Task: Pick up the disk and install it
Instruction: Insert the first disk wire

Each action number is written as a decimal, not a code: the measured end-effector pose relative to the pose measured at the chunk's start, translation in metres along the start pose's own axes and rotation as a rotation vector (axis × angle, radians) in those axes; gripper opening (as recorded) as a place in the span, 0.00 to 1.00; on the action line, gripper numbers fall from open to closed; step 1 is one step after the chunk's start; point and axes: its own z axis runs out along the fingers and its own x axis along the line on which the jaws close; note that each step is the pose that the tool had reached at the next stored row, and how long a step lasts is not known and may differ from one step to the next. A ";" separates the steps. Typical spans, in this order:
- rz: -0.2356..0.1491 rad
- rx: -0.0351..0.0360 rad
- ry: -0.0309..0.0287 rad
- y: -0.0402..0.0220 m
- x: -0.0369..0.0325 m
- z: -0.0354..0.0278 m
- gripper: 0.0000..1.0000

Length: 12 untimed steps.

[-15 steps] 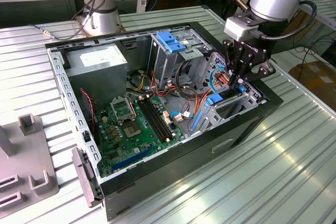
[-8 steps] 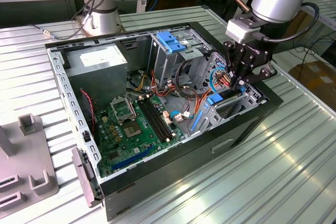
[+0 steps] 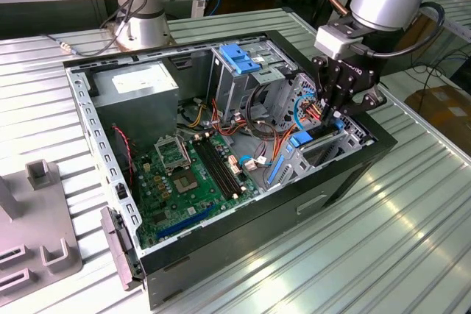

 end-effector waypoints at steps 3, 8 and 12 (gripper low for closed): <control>0.000 0.0000 0.0001 0.0000 -0.0001 0.0000 0.16; -0.001 0.0001 -0.0001 0.0000 -0.0001 0.0006 0.16; -0.001 0.0001 -0.0020 0.0001 -0.0002 0.0018 0.16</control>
